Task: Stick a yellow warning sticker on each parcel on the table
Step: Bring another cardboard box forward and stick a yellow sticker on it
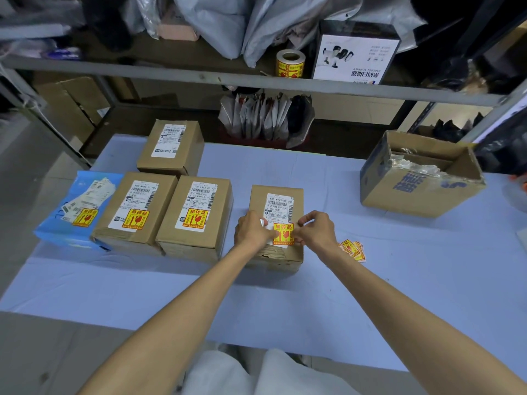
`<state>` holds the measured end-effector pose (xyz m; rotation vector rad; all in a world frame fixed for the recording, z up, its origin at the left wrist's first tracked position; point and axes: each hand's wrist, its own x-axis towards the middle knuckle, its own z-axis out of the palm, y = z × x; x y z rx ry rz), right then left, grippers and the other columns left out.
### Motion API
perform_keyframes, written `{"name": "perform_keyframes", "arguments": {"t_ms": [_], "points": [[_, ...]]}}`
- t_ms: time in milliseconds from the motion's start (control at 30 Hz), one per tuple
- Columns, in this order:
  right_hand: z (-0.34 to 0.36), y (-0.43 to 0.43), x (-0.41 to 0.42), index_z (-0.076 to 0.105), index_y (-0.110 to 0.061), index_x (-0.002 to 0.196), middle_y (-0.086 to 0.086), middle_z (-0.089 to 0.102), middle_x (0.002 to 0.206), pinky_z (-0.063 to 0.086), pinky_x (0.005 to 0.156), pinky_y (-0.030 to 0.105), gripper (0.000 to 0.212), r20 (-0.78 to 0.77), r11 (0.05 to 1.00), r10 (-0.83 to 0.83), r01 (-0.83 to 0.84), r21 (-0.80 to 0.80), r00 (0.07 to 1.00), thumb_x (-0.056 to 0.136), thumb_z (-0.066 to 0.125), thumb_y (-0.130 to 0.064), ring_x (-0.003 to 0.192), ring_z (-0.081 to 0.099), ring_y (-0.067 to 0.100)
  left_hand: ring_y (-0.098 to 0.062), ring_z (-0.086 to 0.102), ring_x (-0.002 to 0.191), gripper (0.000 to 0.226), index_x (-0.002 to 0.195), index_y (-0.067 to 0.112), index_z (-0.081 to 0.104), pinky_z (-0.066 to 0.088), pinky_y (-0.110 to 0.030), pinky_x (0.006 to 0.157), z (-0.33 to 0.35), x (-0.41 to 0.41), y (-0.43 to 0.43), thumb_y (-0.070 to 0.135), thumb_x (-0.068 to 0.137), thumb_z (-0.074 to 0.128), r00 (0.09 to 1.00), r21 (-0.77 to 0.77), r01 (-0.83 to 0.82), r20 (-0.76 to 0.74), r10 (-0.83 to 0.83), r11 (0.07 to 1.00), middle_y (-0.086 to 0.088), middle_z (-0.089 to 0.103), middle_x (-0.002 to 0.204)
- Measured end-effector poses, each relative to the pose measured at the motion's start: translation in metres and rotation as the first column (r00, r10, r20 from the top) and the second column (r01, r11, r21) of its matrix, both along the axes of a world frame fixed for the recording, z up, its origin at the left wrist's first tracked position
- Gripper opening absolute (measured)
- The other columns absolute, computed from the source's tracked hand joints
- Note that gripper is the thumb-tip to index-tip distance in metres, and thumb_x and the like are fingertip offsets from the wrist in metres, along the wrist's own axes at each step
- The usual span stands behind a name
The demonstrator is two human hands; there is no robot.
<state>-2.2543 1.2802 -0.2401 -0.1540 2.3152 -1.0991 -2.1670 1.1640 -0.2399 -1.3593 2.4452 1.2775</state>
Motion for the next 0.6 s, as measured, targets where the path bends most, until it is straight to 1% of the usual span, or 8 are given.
{"name": "perform_keyframes", "arguments": {"t_ms": [233, 333, 467, 533, 600], "points": [[-0.002, -0.002, -0.001, 0.056, -0.012, 0.085, 0.017, 0.069, 0.090, 0.060, 0.072, 0.042, 0.029, -0.026, 0.998, 0.028, -0.027, 0.050, 0.999, 0.066, 0.076, -0.003, 0.079, 0.070, 0.031, -0.029, 0.057, 0.108, 0.052, 0.109, 0.007, 0.055, 0.043, -0.030, 0.077, -0.001, -0.002, -0.001, 0.030, 0.071, 0.081, 0.999, -0.038, 0.042, 0.030, -0.041, 0.998, -0.011, 0.060, 0.118], [-0.004, -0.004, -0.001, 0.056, -0.014, 0.087, 0.013, 0.069, 0.091, 0.059, 0.074, 0.042, 0.028, -0.061, 0.993, 0.063, -0.057, 0.099, 0.996, 0.068, 0.076, -0.010, 0.081, 0.069, 0.028, -0.029, 0.057, 0.106, 0.055, 0.106, 0.007, 0.054, 0.042, -0.032, 0.076, -0.002, -0.001, -0.004, 0.036, 0.068, 0.082, 0.997, -0.038, 0.063, 0.044, -0.061, 0.997, -0.010, 0.059, 0.113], [-0.001, 0.000, -0.003, 0.057, -0.011, 0.090, 0.007, 0.064, 0.093, 0.055, 0.073, 0.040, 0.036, -0.074, 0.984, 0.086, -0.073, 0.160, 0.994, 0.063, 0.081, -0.016, 0.085, 0.065, 0.027, -0.027, 0.059, 0.102, 0.052, 0.098, 0.011, 0.054, 0.043, -0.032, 0.073, -0.007, 0.004, -0.010, 0.042, 0.066, 0.082, 0.996, -0.041, 0.072, 0.047, -0.070, 0.997, -0.004, 0.062, 0.106], [-0.001, 0.004, -0.006, 0.055, -0.011, 0.084, 0.008, 0.064, 0.090, 0.055, 0.073, 0.042, 0.041, -0.059, 0.981, 0.093, -0.081, 0.174, 0.994, 0.062, 0.087, -0.022, 0.084, 0.065, 0.030, -0.025, 0.057, 0.103, 0.049, 0.099, 0.012, 0.054, 0.043, -0.032, 0.075, -0.007, 0.005, -0.008, 0.041, 0.070, 0.081, 0.996, -0.052, 0.085, 0.039, -0.083, 0.995, -0.001, 0.059, 0.106], [-0.004, 0.009, -0.009, 0.052, -0.012, 0.074, 0.011, 0.066, 0.084, 0.057, 0.073, 0.045, 0.042, -0.004, 0.987, 0.074, -0.072, 0.142, 0.997, 0.062, 0.090, -0.024, 0.080, 0.069, 0.033, -0.026, 0.056, 0.105, 0.041, 0.095, 0.016, 0.054, 0.044, -0.033, 0.078, -0.008, 0.005, -0.006, 0.040, 0.072, 0.079, 0.995, -0.072, 0.100, 0.021, -0.099, 0.992, -0.002, 0.062, 0.111]]}}
